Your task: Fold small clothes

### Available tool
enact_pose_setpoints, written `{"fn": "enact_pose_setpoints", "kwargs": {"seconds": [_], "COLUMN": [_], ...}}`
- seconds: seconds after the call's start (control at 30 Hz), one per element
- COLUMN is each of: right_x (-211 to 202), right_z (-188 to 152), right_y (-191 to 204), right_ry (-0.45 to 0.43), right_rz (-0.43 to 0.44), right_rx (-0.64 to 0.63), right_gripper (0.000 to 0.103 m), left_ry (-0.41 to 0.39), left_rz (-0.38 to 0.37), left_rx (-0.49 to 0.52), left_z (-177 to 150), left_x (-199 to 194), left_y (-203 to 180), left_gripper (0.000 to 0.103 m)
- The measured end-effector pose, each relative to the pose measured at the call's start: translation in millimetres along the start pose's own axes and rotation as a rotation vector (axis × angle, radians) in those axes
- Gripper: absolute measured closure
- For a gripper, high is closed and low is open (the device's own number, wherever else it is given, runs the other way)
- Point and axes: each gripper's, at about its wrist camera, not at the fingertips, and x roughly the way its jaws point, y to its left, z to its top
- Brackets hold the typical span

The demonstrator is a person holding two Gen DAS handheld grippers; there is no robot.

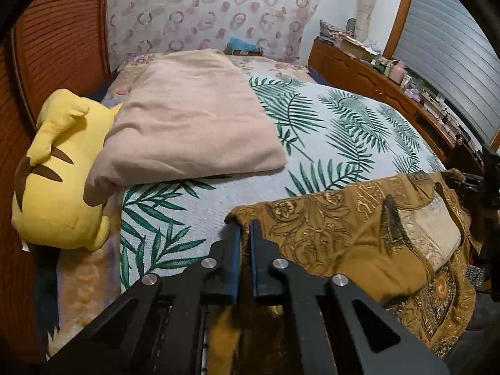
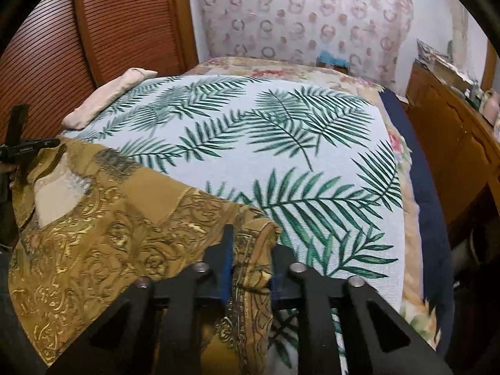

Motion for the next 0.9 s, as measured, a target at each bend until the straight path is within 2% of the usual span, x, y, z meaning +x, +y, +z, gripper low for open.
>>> {"fn": "enact_pose_setpoints", "kwargs": {"seconds": [0.1, 0.2, 0.33, 0.43, 0.67, 0.9], "right_x": [-19, -46, -83, -112, -188, -257], "right_z": [1, 2, 6, 9, 30, 58], "right_y": [2, 5, 16, 26, 33, 40], "right_ry": [-0.054, -0.118, -0.167, -0.206, -0.355, -0.474], "right_rz": [0.018, 0.022, -0.011, -0.018, -0.029, -0.051], "right_rx": [0.009, 0.016, 0.015, -0.008, -0.021, -0.065], "right_gripper": [0.091, 0.092, 0.092, 0.092, 0.093, 0.093], "left_ry": [-0.059, -0.121, -0.266, -0.347, -0.511, -0.646], "left_rz": [-0.001, 0.007, 0.018, 0.029, 0.036, 0.032], "left_rx": [0.005, -0.016, -0.013, 0.007, 0.035, 0.071], "left_z": [-2, 0, -1, 3, 31, 70], "left_x": [-18, -52, -112, -144, -204, -245], "left_y": [-8, -18, -40, -52, -66, -69], "left_gripper": [0.098, 0.098, 0.098, 0.098, 0.098, 0.098]}}
